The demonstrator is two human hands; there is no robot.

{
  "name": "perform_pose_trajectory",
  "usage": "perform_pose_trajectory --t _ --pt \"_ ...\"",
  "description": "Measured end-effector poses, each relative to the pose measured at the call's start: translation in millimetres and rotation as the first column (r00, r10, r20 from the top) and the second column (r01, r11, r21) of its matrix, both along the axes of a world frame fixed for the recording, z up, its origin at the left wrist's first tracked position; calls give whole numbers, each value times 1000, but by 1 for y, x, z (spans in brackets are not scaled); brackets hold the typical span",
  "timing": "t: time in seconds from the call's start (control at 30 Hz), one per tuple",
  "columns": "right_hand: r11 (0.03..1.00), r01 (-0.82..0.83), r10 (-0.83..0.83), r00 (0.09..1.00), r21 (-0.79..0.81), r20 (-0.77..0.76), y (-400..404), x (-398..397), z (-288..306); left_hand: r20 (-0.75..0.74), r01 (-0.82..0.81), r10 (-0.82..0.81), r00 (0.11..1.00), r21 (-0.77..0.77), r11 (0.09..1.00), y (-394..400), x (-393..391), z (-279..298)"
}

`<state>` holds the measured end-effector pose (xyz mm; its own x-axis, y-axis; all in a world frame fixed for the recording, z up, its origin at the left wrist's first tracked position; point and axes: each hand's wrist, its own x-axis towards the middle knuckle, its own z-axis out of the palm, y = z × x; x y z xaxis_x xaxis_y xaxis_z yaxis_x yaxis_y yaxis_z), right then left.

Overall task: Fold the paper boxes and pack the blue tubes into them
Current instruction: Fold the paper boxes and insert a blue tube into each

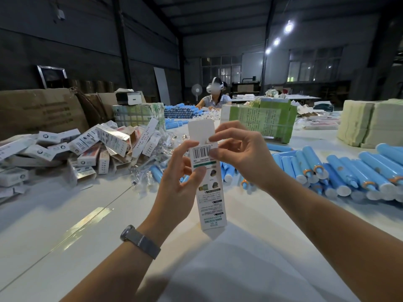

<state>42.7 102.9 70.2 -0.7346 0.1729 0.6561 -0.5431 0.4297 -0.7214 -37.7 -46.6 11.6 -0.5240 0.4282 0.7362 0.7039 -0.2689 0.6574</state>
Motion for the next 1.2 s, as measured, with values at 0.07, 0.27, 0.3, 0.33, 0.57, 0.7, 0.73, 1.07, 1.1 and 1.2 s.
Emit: perform_pose_trajectory --t 0.07,0.27,0.3,0.33,0.57,0.7,0.73,1.07,1.1,1.2 --pt "999 24 -24 1000 31 -1 2 0 0 1 24 -24 1000 -18 1000 -1 -1 0" --pt "996 38 -37 999 74 -20 2 1 1 46 62 -63 997 21 998 0 0 1" --pt "994 44 -42 999 96 -27 1 1 2 62 62 -64 996 43 997 0 -1 1" --pt "992 48 -43 998 117 -38 -1 1 2 72 54 -58 996 59 997 -1 -1 1" --pt "984 77 -63 994 158 -94 -4 3 1 -3 -22 23 1000 93 995 -3 1 4" --pt "972 95 -79 993 216 -84 -3 2 1 -20 -101 106 994 174 979 -4 1 7" --pt "963 103 -84 993 248 -85 -3 1 1 -4 -104 107 994 191 976 -4 1 7" --pt "977 35 -17 996 211 -88 0 6 7 17 38 -40 999 119 992 -1 5 7" --pt "977 38 -20 996 210 -88 0 6 8 20 50 -53 998 122 991 -2 5 8" --pt "970 48 -33 997 237 -66 -2 7 9 31 62 -66 997 121 991 -3 5 11"
